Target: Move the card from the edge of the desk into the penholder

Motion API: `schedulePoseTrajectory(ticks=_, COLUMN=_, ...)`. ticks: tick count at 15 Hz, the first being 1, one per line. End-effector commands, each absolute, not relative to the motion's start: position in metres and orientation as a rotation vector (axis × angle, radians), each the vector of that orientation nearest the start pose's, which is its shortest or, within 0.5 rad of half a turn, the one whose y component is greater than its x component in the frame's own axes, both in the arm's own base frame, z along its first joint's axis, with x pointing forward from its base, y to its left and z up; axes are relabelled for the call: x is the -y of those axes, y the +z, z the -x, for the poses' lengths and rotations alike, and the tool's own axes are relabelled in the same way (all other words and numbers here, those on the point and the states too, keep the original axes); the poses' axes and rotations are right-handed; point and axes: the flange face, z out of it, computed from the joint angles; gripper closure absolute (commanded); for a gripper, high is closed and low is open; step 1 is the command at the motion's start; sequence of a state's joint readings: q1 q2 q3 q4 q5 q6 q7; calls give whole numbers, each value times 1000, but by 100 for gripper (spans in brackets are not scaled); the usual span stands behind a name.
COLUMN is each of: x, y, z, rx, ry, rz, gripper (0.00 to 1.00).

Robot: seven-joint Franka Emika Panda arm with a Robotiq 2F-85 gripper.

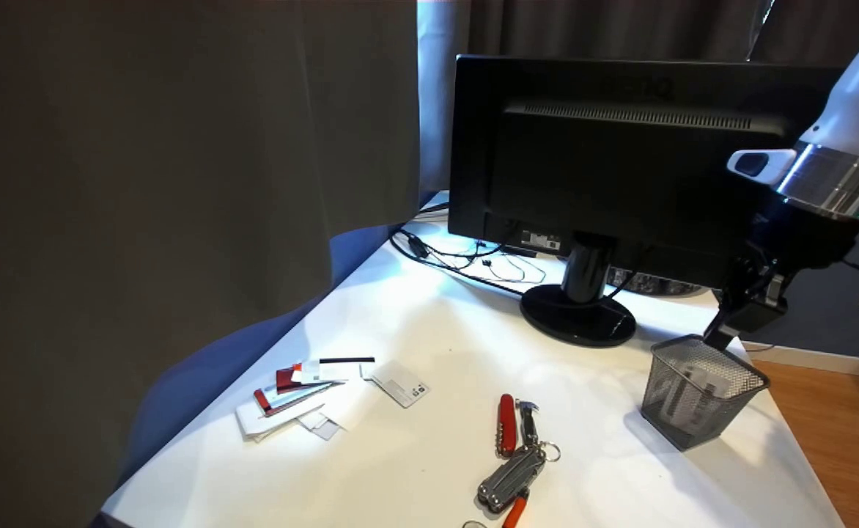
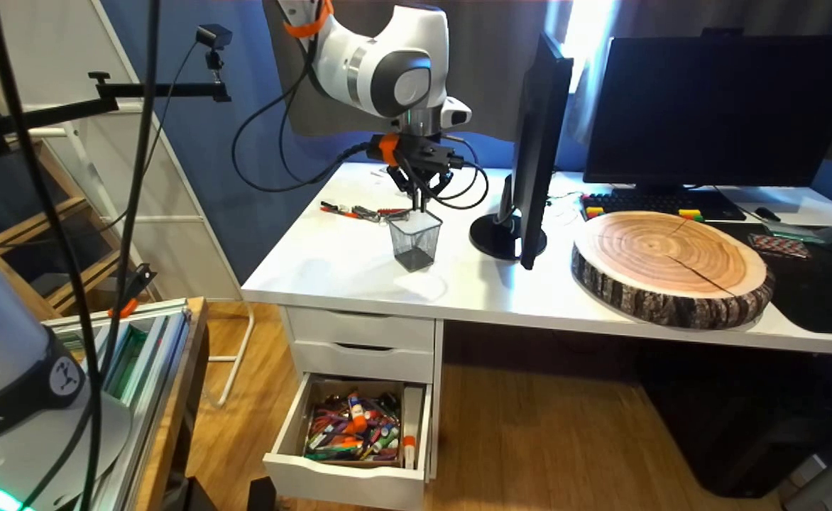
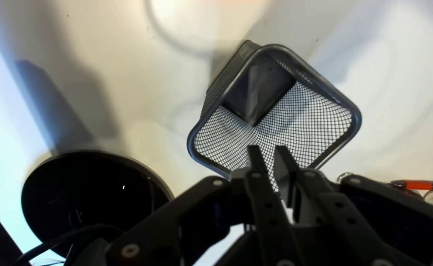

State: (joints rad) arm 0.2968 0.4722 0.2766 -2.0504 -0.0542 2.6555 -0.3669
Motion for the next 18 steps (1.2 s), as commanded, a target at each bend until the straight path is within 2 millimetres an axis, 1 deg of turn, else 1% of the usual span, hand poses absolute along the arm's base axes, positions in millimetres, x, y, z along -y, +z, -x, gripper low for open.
schedulePoseTrajectory(ticks=1, x=-337, y=231, z=-516, rx=1452, ry=-235, rz=2676, gripper=53)
schedulePoseTrajectory(ticks=2, x=-337, y=233, z=-516, rx=1461, ry=-242, rz=2672, gripper=45)
schedulePoseTrajectory(ticks=4, x=-336, y=237, z=-517, rx=1471, ry=-257, rz=2673, gripper=33)
schedulePoseTrajectory(ticks=6, x=-334, y=244, z=-518, rx=1458, ry=-241, rz=2672, gripper=19)
schedulePoseTrajectory(ticks=8, x=-327, y=260, z=-520, rx=1429, ry=-242, rz=2701, gripper=5)
schedulePoseTrajectory(ticks=9, x=-323, y=267, z=-520, rx=1413, ry=-241, rz=2708, gripper=1)
schedulePoseTrajectory(ticks=12, x=-312, y=296, z=-520, rx=1365, ry=-236, rz=2746, gripper=0)
schedulePoseTrajectory(ticks=14, x=-305, y=317, z=-516, rx=1320, ry=-226, rz=2774, gripper=0)
schedulePoseTrajectory(ticks=18, x=-300, y=368, z=-500, rx=1202, ry=-233, rz=2791, gripper=0)
